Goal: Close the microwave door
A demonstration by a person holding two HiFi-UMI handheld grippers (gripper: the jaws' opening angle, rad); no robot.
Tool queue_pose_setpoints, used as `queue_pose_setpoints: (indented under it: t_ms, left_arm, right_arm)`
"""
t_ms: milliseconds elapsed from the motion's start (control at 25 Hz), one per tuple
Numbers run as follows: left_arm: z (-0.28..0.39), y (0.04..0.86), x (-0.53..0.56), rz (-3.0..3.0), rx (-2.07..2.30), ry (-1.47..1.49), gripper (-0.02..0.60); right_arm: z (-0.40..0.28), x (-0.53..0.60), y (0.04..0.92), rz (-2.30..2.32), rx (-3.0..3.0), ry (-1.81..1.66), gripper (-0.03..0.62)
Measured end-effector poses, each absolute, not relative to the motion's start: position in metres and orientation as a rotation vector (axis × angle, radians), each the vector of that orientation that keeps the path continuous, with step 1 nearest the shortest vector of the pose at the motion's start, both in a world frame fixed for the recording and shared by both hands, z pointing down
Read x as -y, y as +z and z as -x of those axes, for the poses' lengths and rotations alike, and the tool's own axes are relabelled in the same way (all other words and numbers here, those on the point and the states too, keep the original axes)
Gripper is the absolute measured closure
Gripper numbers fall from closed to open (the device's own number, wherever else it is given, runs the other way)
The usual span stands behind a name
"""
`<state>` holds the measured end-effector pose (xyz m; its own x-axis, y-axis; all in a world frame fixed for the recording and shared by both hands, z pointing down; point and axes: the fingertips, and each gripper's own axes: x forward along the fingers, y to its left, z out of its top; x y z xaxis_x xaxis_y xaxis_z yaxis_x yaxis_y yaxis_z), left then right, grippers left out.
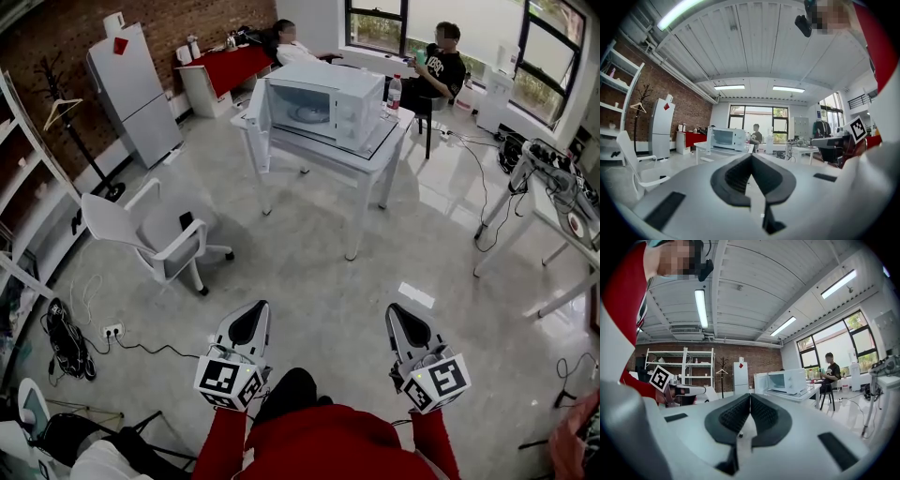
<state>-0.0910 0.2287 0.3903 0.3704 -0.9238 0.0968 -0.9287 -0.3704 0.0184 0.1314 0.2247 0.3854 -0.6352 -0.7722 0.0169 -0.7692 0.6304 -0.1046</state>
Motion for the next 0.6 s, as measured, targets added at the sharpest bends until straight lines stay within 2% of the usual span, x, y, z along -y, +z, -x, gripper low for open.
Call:
queue_pose_setpoints:
  t_ms: [280,600]
  left_arm:
    - [0.112,0.401,-0.174,-2.513,1.746,0.120,0.574]
    - [0.165,0.404,-0.047,-2.493,1.772,0.095,0.574]
  right_arm:
    - [-0.117,-0.169,0.389,1.322,-2.809,-0.162,0.580]
    - [-0.078,-0.047,0.391,1.360,-2.811,-0.169,0.580]
